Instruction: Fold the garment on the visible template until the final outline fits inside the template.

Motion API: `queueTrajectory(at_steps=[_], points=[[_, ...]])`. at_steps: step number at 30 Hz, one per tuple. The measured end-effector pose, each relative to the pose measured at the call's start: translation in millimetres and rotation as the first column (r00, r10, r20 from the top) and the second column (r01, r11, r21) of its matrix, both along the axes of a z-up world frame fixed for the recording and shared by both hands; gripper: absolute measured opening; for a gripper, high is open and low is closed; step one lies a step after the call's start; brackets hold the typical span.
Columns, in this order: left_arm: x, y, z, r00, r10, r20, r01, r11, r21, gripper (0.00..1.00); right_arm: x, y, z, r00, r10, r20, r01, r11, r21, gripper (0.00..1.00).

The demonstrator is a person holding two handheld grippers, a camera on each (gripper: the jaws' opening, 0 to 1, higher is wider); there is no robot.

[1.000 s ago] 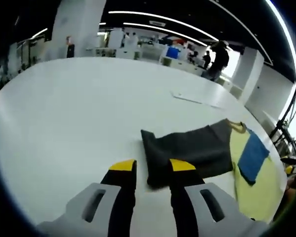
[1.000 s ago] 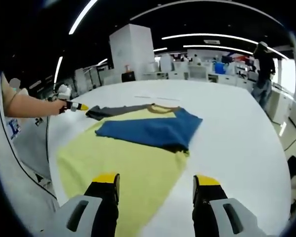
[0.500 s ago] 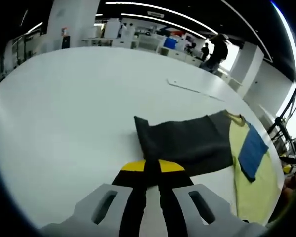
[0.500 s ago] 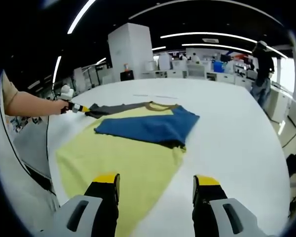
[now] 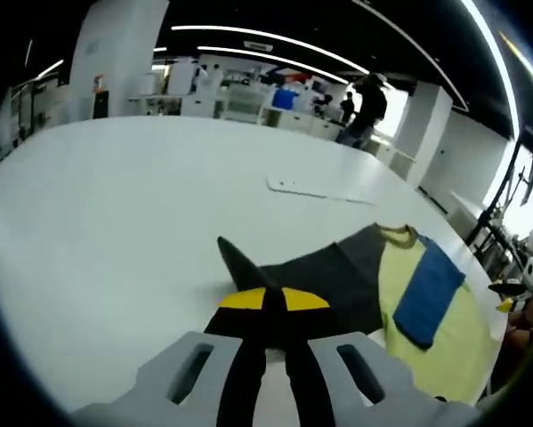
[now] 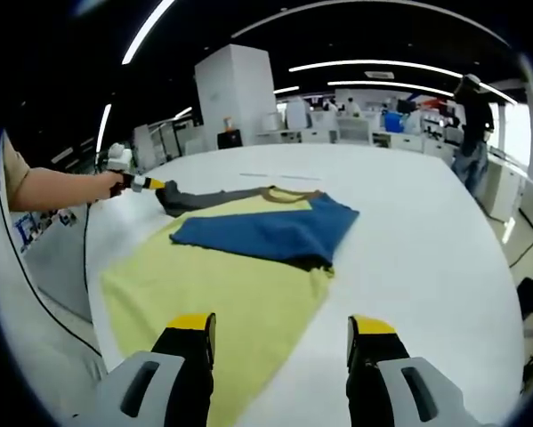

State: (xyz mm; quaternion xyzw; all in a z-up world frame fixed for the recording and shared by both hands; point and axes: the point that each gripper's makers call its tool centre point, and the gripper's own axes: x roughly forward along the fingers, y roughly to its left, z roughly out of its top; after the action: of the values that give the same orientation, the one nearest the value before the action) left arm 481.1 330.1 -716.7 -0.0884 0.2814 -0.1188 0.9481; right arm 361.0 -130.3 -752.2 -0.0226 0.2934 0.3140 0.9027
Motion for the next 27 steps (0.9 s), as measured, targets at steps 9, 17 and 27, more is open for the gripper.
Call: queueTrajectory(at_steps=[9,17,27], points=[[13.8,-55.0,20.5,0.992,-0.116,0.05,0.117,0.993,-0.013,0.02,-1.9,-3.6,0.9,1.0,0.001,0.006,-0.001,1.0,0.004,0.57],[17.1,-112.5,13.9,0.971,-0.235,0.041,0.236,0.972,-0.005,0.0,-4.4,-9.1,1.6,1.0,-0.006,0.009,0.006,1.0,0.008,0.57],[12.2,-147.6,-26.5,0.952,-0.302,-0.044,0.302,0.953,0.0,0.0,-8.7,-14.4,-0.5,1.0,-0.012,0.003,0.012,1.0,0.011,0.57]])
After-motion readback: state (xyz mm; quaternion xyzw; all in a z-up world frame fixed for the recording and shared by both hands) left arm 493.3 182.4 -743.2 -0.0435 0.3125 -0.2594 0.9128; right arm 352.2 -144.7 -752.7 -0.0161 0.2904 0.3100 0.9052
